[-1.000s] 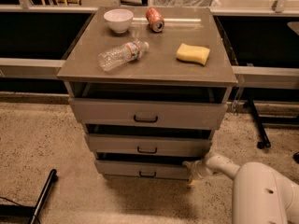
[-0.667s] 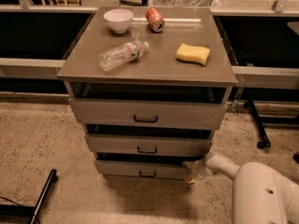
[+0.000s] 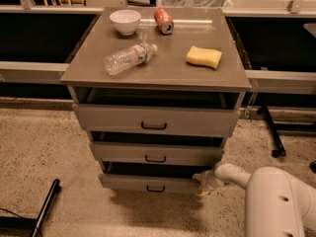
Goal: Open bottom drawer
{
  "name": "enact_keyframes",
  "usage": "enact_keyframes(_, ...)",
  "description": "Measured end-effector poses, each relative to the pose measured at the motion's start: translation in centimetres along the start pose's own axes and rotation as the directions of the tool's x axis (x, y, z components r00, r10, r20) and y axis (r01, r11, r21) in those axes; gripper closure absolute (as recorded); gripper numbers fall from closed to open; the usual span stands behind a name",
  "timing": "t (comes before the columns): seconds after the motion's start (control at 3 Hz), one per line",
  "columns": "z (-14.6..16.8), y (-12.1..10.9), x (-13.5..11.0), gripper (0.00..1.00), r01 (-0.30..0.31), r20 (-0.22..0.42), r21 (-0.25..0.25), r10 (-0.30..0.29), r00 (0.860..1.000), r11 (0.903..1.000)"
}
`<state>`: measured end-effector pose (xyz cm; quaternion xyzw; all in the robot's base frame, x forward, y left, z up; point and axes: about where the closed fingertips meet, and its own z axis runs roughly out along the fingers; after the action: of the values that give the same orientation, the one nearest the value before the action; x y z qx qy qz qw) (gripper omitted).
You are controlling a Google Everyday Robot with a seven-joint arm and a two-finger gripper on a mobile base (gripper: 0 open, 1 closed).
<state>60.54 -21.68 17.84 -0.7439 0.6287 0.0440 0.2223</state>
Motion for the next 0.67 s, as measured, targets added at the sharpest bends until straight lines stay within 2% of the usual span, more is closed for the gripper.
enact_keyframes(0.33, -0.47, -0.15, -0.19, 0.45, 0.000, 0.000, 0.000, 0.000, 1.000, 1.0000)
enact_keyframes(0.67, -0.47, -0.15, -0.19, 0.26, 0.000, 0.000, 0.000, 0.000, 1.000, 1.0000)
